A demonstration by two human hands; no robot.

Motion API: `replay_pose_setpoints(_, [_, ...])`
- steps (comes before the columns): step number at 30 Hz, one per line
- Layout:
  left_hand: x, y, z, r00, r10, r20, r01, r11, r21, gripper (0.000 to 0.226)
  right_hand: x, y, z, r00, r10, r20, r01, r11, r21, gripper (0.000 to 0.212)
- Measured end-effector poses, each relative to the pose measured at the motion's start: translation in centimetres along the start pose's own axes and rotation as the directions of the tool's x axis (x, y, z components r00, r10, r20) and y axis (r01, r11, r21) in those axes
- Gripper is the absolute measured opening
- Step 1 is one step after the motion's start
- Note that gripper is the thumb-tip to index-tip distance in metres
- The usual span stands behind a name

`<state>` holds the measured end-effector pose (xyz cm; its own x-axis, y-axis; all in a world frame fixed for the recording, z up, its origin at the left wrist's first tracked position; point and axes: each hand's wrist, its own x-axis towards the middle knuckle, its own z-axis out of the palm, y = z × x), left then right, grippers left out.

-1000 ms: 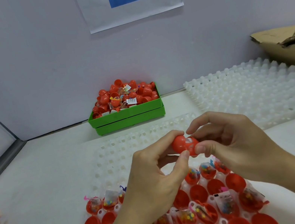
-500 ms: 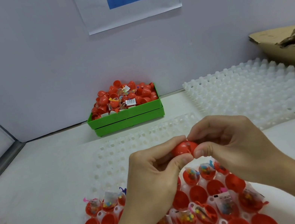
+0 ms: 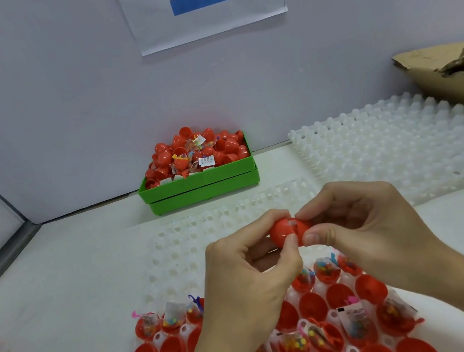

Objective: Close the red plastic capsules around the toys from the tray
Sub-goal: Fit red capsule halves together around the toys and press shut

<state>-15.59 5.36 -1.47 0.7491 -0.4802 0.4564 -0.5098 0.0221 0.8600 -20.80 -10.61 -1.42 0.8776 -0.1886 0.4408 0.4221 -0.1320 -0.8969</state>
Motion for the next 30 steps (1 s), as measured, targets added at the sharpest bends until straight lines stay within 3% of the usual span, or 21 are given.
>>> replay_pose_setpoints(5, [-0.08, -0.44, 0.18, 0.999, 0.045, -0.003, -0.045, 0.997, 0.070, 0.025, -0.04, 0.08, 0.06, 1.000, 0.009, -0.008, -0.009, 1.000, -0.016, 0.030])
replay_pose_setpoints(13, [-0.07, -0.07, -0.35, 0.999, 0.051, 0.007, -0.051, 0.992, 0.117, 0.046, -0.03, 0.21, -0.04, 0.999, 0.002, -0.041, -0.004, 0.999, -0.050, 0.026])
replay_pose_setpoints(20, [-0.01, -0.36, -0.44, 1.000, 0.004, 0.030, -0.008, 0.992, 0.129, 0.048, 0.03, 0.10, 0.08, 0.998, -0.025, -0.053, 0.019, 0.995, -0.098, 0.029])
replay_pose_setpoints(23, [0.09, -0.47, -0.52, 1.000, 0.020, -0.001, -0.019, 0.986, 0.165, 0.052, -0.04, -0.16, 0.10, 1.000, -0.014, -0.026, 0.013, 0.999, -0.052, 0.014])
replay_pose_setpoints(30, [0.26, -1.02, -0.70, 0.999, -0.033, -0.040, 0.038, 0.993, 0.111, 0.040, -0.13, 0.01, 0.19, 1.000, -0.030, -0.006, 0.029, 0.993, -0.112, 0.036])
